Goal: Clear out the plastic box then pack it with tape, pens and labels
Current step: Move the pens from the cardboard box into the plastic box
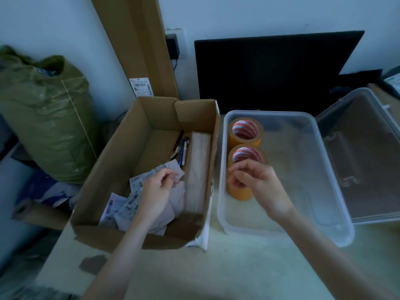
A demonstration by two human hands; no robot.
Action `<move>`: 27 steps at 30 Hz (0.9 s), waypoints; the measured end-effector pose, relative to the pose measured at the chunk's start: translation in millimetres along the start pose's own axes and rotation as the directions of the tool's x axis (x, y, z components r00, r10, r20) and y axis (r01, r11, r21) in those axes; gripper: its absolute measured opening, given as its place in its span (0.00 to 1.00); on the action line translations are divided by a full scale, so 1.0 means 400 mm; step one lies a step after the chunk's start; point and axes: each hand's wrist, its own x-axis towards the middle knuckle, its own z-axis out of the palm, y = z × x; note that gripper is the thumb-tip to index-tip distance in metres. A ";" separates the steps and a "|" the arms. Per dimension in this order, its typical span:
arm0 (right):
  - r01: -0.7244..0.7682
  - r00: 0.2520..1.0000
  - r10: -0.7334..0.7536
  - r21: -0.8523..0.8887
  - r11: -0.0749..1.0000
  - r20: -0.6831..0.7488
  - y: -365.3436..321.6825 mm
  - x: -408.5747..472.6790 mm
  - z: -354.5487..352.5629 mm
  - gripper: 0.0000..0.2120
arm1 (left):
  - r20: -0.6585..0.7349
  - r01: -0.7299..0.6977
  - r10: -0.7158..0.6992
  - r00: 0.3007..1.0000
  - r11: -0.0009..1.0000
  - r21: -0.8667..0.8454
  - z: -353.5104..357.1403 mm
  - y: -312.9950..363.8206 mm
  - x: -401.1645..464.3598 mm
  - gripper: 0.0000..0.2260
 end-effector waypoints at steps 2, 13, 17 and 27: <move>-0.013 0.999 0.013 -0.002 1.000 -0.030 0.001 0.014 0.035 0.10 | 0.031 0.022 -0.024 0.999 0.999 0.049 -0.022 -0.043 0.055 0.08; -0.004 0.984 -0.013 -0.099 0.995 -0.176 0.008 0.083 0.162 0.11 | 0.162 0.170 -0.277 0.947 0.862 0.477 0.048 -0.212 0.435 0.15; -0.035 0.974 0.010 -0.103 0.994 -0.228 0.010 0.106 0.179 0.11 | 0.213 0.159 -0.353 0.911 0.777 0.610 0.074 -0.230 0.503 0.22; -0.079 0.960 0.036 -0.145 0.986 -0.277 0.005 0.116 0.201 0.11 | 0.253 0.193 -0.399 0.881 0.792 0.579 0.085 -0.268 0.549 0.11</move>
